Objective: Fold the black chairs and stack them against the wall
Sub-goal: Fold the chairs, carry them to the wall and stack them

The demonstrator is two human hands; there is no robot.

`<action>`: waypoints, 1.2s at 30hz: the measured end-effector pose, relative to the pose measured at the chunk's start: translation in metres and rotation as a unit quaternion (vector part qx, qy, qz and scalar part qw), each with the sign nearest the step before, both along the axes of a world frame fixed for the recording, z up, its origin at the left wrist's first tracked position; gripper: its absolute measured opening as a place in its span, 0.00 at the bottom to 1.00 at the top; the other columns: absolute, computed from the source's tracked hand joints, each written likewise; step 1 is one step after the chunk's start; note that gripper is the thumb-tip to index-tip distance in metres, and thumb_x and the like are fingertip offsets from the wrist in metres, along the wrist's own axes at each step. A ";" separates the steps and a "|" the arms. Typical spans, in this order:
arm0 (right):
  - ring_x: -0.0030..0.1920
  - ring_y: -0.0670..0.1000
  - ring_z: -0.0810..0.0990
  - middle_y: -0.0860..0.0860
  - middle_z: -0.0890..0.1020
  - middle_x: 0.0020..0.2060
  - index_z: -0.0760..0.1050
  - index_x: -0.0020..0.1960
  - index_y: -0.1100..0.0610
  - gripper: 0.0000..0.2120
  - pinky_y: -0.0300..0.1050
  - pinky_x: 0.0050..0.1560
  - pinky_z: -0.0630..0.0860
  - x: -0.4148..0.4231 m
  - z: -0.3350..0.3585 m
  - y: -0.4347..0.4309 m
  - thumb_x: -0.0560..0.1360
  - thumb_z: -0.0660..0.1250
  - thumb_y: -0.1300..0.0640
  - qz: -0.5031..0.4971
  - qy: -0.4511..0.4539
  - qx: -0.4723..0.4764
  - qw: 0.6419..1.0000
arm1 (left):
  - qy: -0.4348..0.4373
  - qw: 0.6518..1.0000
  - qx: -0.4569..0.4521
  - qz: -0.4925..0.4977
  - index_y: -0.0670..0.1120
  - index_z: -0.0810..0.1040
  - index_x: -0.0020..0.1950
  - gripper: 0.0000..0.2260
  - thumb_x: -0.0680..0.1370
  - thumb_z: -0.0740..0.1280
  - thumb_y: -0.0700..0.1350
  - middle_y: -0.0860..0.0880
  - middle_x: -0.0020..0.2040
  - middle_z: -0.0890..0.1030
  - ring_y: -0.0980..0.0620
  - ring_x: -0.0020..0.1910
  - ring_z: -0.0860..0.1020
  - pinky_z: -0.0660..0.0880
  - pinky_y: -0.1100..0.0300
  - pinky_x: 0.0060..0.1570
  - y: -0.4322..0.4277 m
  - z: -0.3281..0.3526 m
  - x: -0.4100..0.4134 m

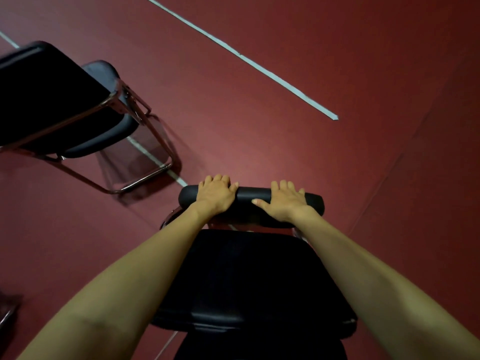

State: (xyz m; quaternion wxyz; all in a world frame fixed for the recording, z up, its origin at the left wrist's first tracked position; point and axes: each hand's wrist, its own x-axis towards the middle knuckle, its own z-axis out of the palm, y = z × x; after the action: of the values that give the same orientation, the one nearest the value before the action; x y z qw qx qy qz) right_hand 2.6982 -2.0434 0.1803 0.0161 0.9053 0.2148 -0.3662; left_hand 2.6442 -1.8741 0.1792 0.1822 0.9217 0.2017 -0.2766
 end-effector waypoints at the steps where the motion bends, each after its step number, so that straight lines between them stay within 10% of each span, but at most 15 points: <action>1: 0.67 0.58 0.63 0.57 0.66 0.66 0.61 0.69 0.57 0.36 0.62 0.66 0.60 -0.005 0.000 -0.002 0.75 0.51 0.30 0.004 -0.001 0.007 1.000 | 0.002 1.000 0.002 -0.001 0.41 0.72 0.63 0.20 0.83 0.52 0.54 0.40 0.67 0.72 0.38 0.65 0.67 0.60 0.48 0.67 -0.002 0.000 -0.005; 18: 0.65 0.61 0.69 0.57 0.69 0.65 0.60 0.66 0.55 0.27 0.65 0.64 0.64 -0.041 -0.011 0.015 0.75 0.65 0.43 0.046 0.050 -0.093 0.993 | 0.068 0.994 -0.071 -0.037 0.41 0.69 0.69 0.22 0.82 0.58 0.54 0.39 0.68 0.70 0.40 0.68 0.67 0.65 0.48 0.67 -0.005 0.021 -0.050; 26: 0.57 0.58 0.77 0.55 0.78 0.57 0.66 0.64 0.55 0.32 0.59 0.61 0.72 -0.024 -0.018 0.032 0.69 0.71 0.39 0.059 0.027 -0.045 0.997 | -0.211 0.939 0.234 0.138 0.42 0.84 0.37 0.14 0.72 0.61 0.49 0.44 0.37 0.82 0.42 0.39 0.80 0.66 0.51 0.59 0.008 0.060 -0.114; 31: 0.45 0.53 0.78 0.51 0.79 0.48 0.68 0.61 0.53 0.27 0.43 0.40 0.74 -0.008 -0.016 0.036 0.69 0.73 0.42 0.076 0.039 0.003 0.996 | -0.272 0.893 0.144 0.328 0.44 0.82 0.54 0.26 0.77 0.49 0.57 0.46 0.57 0.80 0.44 0.60 0.74 0.57 0.45 0.71 -0.016 0.062 -0.142; 36: 0.42 0.53 0.78 0.52 0.79 0.47 0.67 0.61 0.55 0.26 0.43 0.37 0.72 0.003 -0.027 0.029 0.70 0.72 0.45 0.141 0.059 0.058 0.986 | -0.317 0.801 0.123 0.493 0.45 0.59 0.77 0.34 0.75 0.53 0.60 0.44 0.79 0.53 0.47 0.78 0.47 0.38 0.47 0.72 -0.078 0.058 -0.128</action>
State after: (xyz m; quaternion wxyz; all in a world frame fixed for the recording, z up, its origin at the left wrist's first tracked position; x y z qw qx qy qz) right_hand 2.7016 -2.0147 0.1538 0.0025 0.8421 0.3622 -0.3997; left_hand 2.5158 -1.9521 0.2375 0.2328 0.7488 0.5921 0.1857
